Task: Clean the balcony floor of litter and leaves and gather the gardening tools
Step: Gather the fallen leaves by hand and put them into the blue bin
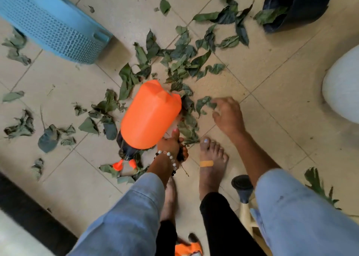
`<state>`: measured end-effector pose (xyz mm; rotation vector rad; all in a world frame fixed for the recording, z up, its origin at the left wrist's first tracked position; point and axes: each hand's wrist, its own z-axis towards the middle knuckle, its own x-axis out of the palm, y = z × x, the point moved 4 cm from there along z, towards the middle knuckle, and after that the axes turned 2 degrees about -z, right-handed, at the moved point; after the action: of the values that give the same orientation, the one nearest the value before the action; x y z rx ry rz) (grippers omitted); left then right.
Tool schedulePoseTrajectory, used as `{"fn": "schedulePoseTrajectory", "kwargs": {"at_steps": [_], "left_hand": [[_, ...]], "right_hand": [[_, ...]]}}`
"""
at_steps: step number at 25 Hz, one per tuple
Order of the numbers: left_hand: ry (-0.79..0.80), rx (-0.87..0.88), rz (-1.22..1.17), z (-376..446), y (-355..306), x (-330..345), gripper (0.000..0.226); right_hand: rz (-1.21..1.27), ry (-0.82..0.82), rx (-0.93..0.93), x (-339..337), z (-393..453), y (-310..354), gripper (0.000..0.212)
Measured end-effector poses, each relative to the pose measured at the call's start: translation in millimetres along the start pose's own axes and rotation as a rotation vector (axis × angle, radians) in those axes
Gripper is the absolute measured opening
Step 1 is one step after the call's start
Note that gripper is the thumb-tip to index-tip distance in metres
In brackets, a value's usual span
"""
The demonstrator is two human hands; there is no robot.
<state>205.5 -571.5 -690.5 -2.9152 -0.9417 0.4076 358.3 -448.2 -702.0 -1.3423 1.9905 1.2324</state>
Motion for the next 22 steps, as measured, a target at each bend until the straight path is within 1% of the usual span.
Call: {"fn": "schedulePoseTrajectory", "kwargs": {"at_steps": [2,3,4,5,6,7,8,10,11,13,15,17,18,19,20,21,22], "left_hand": [[-0.069,0.065,0.049,11,0,-20,0.047],[-0.093,0.099,0.066,14,0,-29,0.054],[-0.090,0.108,0.081,17,1,-36,0.061],[-0.071,0.101,0.087,18,1,-39,0.055],[-0.051,0.086,0.089,22,3,-47,0.041],[-0.050,0.066,0.078,24,6,-55,0.035],[-0.046,0.043,0.093,27,7,-55,0.037],[-0.044,0.042,0.081,26,12,-62,0.042],[-0.026,0.053,0.070,22,14,-64,0.044],[0.035,0.064,0.013,11,16,-61,0.044],[0.099,0.048,-0.058,-8,13,-53,0.045],[0.156,0.000,-0.100,-25,13,-45,0.050],[0.182,-0.018,-0.106,-31,13,-43,0.053],[0.191,-0.021,-0.088,-35,14,-46,0.054],[0.178,-0.014,-0.058,-36,14,-52,0.053],[0.155,-0.001,-0.033,-36,14,-61,0.050],[0.140,0.018,-0.013,-34,16,-71,0.047]], "right_hand": [[-0.257,0.123,-0.191,29,9,10,0.050],[-0.374,0.147,-0.255,41,12,13,0.050],[-0.500,0.115,-0.312,50,15,16,0.046],[-0.634,0.058,-0.373,55,18,17,0.037],[-0.729,0.013,-0.415,59,17,21,0.028],[-0.695,-0.015,-0.400,60,15,22,0.019],[-0.538,-0.063,-0.317,53,17,15,0.013],[-0.059,-0.083,-0.061,42,9,2,0.008],[0.154,-0.073,0.034,35,-2,2,0.012],[0.506,0.050,0.128,28,-32,21,0.026],[0.703,0.127,0.154,29,-74,49,0.028],[0.723,0.127,0.126,32,-110,74,0.019],[0.655,0.124,0.048,34,-123,81,0.012],[0.556,0.138,-0.080,37,-132,88,0.011],[0.426,0.186,-0.230,42,-137,91,0.016],[0.314,0.269,-0.333,48,-138,90,0.020],[0.254,0.364,-0.329,52,-137,85,0.021]]}}
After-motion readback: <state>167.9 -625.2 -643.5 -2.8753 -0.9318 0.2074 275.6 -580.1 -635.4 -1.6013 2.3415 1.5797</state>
